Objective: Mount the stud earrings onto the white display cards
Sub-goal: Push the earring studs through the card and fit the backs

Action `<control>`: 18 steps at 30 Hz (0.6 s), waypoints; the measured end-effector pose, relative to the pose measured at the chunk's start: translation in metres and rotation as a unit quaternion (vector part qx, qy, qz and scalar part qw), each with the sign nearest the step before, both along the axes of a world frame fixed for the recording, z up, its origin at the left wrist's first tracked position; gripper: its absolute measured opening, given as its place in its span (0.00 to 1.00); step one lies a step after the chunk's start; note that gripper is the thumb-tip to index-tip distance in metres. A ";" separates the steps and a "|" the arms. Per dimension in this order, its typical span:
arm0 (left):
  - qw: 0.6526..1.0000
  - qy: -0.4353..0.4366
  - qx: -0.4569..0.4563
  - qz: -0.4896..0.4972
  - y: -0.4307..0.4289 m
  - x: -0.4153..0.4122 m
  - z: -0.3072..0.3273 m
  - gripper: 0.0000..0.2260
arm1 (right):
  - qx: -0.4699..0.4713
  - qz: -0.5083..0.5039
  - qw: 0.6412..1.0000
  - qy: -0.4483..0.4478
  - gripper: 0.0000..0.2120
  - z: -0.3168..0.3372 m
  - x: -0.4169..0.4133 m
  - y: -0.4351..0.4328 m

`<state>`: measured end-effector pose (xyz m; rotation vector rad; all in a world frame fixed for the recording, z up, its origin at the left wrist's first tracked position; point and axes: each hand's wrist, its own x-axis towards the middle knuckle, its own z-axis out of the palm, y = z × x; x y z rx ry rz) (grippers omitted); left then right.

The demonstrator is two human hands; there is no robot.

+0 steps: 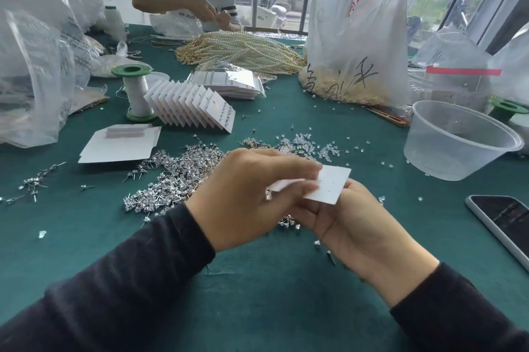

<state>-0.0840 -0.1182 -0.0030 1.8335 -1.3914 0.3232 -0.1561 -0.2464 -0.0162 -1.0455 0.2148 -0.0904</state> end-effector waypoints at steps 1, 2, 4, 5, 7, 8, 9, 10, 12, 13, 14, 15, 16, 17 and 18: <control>1.000 -0.007 0.027 -0.009 0.001 0.000 -0.001 0.18 | 0.014 0.001 1.000 0.004 0.14 0.000 0.000 -0.002; 0.998 -0.021 0.054 -0.015 0.001 0.001 -0.003 0.22 | 0.031 0.003 0.999 0.007 0.14 0.000 0.000 -0.003; 0.996 -0.053 0.066 -0.004 0.000 0.001 -0.005 0.21 | 0.036 0.008 0.999 0.005 0.12 0.000 0.000 -0.004; 0.997 -0.056 0.056 0.011 0.001 0.002 -0.005 0.18 | 0.030 0.008 1.000 0.003 0.11 0.000 -0.001 -0.004; 0.998 -0.048 0.030 0.041 0.002 0.003 -0.004 0.15 | 0.026 0.007 1.000 -0.001 0.09 0.000 -0.003 -0.004; 0.997 -0.047 0.027 0.053 0.003 0.004 -0.003 0.15 | 0.024 0.010 1.000 -0.004 0.09 0.001 -0.004 -0.004; 0.996 -0.050 0.030 0.061 0.004 0.005 -0.003 0.15 | 0.021 0.015 1.000 -0.003 0.09 0.002 -0.005 -0.004; 0.996 -0.054 0.033 0.065 0.004 0.005 -0.003 0.15 | 0.020 0.017 1.000 -0.001 0.09 0.003 -0.005 -0.003; 0.996 -0.055 0.035 0.066 0.003 0.005 -0.004 0.15 | 0.026 0.007 1.000 0.007 0.07 0.003 -0.005 -0.003; 0.996 -0.052 0.036 0.064 0.002 0.004 -0.005 0.15 | 0.025 -0.004 1.000 0.013 0.06 0.002 -0.005 -0.003; 0.996 -0.049 0.037 0.062 0.001 0.003 -0.005 0.15 | 0.021 -0.013 1.000 0.017 0.05 0.002 -0.004 -0.003; 0.997 -0.045 0.035 0.061 0.000 0.002 -0.006 0.15 | 0.015 -0.018 1.000 0.018 0.05 0.001 -0.004 -0.003; 0.997 -0.039 0.031 0.062 -0.001 0.001 -0.007 0.15 | 0.009 -0.019 1.000 0.017 0.05 0.001 -0.004 -0.003; 0.997 -0.029 0.028 0.063 -0.001 0.001 -0.007 0.15 | 0.004 -0.017 1.000 0.014 0.04 0.002 -0.004 -0.002; 0.998 -0.018 0.027 0.063 -0.001 0.001 -0.007 0.14 | -0.001 -0.017 1.000 0.011 0.04 0.002 -0.005 -0.002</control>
